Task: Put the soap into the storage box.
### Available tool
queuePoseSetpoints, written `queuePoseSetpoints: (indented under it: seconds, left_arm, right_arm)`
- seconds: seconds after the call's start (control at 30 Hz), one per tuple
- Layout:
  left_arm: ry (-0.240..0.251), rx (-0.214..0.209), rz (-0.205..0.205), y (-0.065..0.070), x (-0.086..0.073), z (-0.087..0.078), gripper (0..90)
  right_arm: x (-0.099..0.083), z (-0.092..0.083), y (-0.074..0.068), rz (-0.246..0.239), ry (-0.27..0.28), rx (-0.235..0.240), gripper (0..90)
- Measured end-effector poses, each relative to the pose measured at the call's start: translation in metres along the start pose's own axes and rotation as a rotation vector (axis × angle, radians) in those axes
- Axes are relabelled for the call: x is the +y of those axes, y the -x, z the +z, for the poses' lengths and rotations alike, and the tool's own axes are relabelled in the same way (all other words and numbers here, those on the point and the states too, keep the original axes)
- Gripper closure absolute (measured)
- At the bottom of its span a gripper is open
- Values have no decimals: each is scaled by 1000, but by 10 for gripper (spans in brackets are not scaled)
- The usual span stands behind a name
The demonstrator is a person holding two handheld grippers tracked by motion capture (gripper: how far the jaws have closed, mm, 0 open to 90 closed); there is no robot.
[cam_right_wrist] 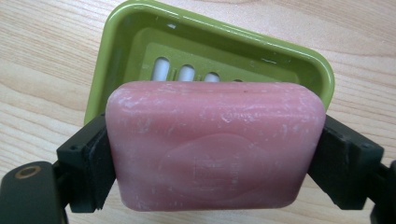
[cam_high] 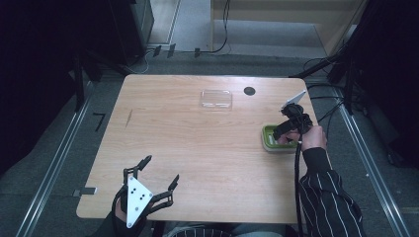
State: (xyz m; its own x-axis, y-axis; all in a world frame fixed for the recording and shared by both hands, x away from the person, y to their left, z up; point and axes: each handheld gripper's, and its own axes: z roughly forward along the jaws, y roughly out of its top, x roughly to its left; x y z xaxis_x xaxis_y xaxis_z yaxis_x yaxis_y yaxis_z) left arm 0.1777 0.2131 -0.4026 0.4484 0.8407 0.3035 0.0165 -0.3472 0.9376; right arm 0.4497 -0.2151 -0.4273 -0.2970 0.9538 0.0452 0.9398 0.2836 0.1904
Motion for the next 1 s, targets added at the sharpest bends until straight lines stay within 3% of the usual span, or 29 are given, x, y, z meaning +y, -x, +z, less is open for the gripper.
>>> queuePoseSetpoints:
  seconds: [0.67, 1.0]
  left_arm:
    - [0, -2, 5, 0, 0, 0, 131]
    - [1, 0, 0, 0, 0, 0, 131]
  right_arm:
    - [3, 10, 3, 65, 17, 7, 140]
    - [9, 20, -2, 71, 12, -5, 139]
